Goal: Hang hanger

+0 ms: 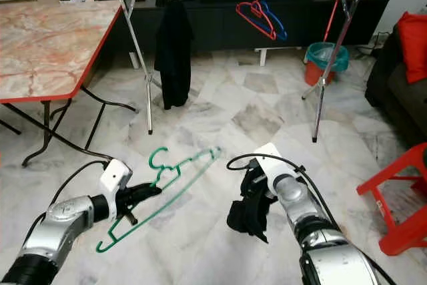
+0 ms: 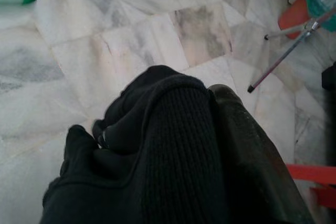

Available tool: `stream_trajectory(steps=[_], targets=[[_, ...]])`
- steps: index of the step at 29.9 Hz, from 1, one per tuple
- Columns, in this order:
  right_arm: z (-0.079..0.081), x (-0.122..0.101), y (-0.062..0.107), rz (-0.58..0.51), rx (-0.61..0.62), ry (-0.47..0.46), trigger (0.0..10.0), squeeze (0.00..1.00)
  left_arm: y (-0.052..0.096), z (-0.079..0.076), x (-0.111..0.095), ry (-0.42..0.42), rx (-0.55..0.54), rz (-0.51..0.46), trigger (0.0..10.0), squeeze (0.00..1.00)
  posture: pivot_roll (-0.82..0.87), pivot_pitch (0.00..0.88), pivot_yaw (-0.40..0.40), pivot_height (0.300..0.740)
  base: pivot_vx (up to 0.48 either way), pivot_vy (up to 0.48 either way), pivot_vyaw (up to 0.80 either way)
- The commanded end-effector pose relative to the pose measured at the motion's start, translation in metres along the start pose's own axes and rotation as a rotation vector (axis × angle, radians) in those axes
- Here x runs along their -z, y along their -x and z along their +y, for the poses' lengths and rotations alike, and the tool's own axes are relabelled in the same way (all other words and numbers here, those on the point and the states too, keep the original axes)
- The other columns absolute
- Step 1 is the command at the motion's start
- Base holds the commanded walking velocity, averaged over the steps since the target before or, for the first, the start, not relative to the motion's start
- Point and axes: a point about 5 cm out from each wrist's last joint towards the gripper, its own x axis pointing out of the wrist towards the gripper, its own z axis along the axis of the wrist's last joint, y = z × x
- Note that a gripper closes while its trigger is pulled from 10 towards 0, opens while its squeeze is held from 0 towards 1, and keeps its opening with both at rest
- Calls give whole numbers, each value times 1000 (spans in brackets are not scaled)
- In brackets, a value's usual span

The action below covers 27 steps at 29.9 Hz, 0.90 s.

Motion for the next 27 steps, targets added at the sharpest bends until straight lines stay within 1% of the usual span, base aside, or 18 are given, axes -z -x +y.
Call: stream_trajectory(steps=[1,3,5,6,8,10,12,17,18,19,20,22,23,24,27], targets=[[-13,-13,-2,-13,28,-9,10000,0,5,-2,-2,-20,54,40,10000,0,-65,0,43,740,0,0,0],[-18,-20,-2,-17,45,-33,10000,0,9,-3,-3,-27,83,67,10000,0,-66,0,47,740,0,0,0],[-27,-32,-3,-31,86,-55,10000,0,14,-8,-8,-33,156,84,10000,0,-67,0,47,740,0,0,0],[-30,-37,-4,-32,110,-60,10000,0,17,-11,-12,-33,189,79,10000,0,-67,0,47,740,0,0,0],[-31,-43,-4,-38,127,-48,10000,0,18,-16,-19,-33,238,64,10000,0,-59,0,42,740,0,0,0],[-31,-46,-4,-42,134,-56,10000,0,20,-20,-25,-23,273,39,10000,0,-57,0,40,740,0,0,0],[-28,-55,-5,-51,133,-76,10000,0,22,-27,-38,-11,336,-21,10000,0,-50,0,34,740,0,0,0],[-20,-63,-7,-62,106,-85,10000,0,24,-40,-47,-8,422,-35,10000,0,-47,0,32,740,0,0,0],[-16,-64,-7,-56,95,-90,10000,0,25,-46,-52,1,460,-62,10000,0,-51,0,30,740,0,0,0],[-16,-64,-7,-56,95,-90,10000,0,25,-46,-52,1,460,-62,10000,0,-51,0,30,740,0,0,0],[-13,-64,-8,-50,82,-105,10000,0,25,-49,-56,3,483,-83,10000,0,-51,0,30,740,0,0,0],[-9,-68,-8,-62,45,-191,10000,0,26,-52,-58,-3,501,-80,10000,0,-48,0,30,740,0,0,0],[-8,-72,-8,-75,35,-209,10000,0,26,-53,-58,-14,506,-60,10000,0,-50,0,31,740,0,0,0],[-9,-76,-8,-84,46,-175,10000,0,25,-53,-56,-23,497,-39,10000,0,-50,0,31,740,0,0,0],[-13,-88,-7,-120,53,-153,10000,0,20,-46,-54,-13,428,-38,10000,0,-56,0,35,740,0,0,0]])
